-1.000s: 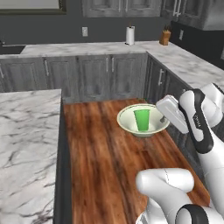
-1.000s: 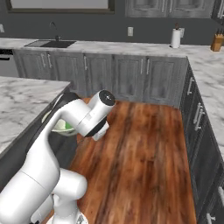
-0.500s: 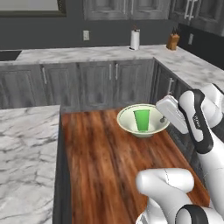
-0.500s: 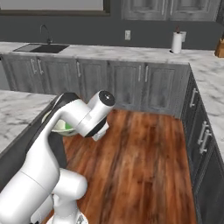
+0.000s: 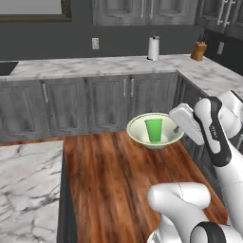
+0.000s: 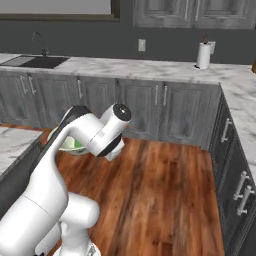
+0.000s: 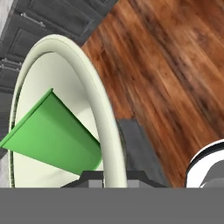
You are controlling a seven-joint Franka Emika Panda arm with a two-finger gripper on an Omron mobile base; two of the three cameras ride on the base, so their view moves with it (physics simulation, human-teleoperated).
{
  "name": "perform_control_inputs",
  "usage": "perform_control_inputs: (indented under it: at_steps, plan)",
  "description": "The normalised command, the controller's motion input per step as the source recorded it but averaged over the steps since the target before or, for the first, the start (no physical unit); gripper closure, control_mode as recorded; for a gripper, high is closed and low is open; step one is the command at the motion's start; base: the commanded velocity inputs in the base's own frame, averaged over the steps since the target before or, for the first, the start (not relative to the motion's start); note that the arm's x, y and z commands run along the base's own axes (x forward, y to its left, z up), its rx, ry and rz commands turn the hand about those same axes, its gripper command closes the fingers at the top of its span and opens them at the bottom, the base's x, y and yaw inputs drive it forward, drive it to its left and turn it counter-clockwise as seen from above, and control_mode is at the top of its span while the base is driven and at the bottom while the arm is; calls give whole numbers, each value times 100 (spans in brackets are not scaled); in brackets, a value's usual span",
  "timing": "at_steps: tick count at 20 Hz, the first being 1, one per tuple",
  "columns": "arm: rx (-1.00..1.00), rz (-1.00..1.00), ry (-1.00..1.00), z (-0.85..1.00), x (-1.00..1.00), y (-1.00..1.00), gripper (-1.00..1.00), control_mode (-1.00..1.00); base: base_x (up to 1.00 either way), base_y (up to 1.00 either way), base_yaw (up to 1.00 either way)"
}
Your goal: Place the cup inside the bowl on the dining table and move the bowl to any counter.
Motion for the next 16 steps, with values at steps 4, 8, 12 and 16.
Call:
perform_control_inputs:
  at_steps: [4, 8, 12, 16]
  plan:
    - [0, 0, 0, 0, 0, 0, 100, 100, 94, 0, 0]
    - [0, 0, 0, 0, 0, 0, 100, 100, 100, 0, 0]
    - [0, 0, 0, 0, 0, 0, 100, 100, 100, 0, 0]
    - [0, 0, 0, 0, 0, 0, 100, 100, 100, 0, 0]
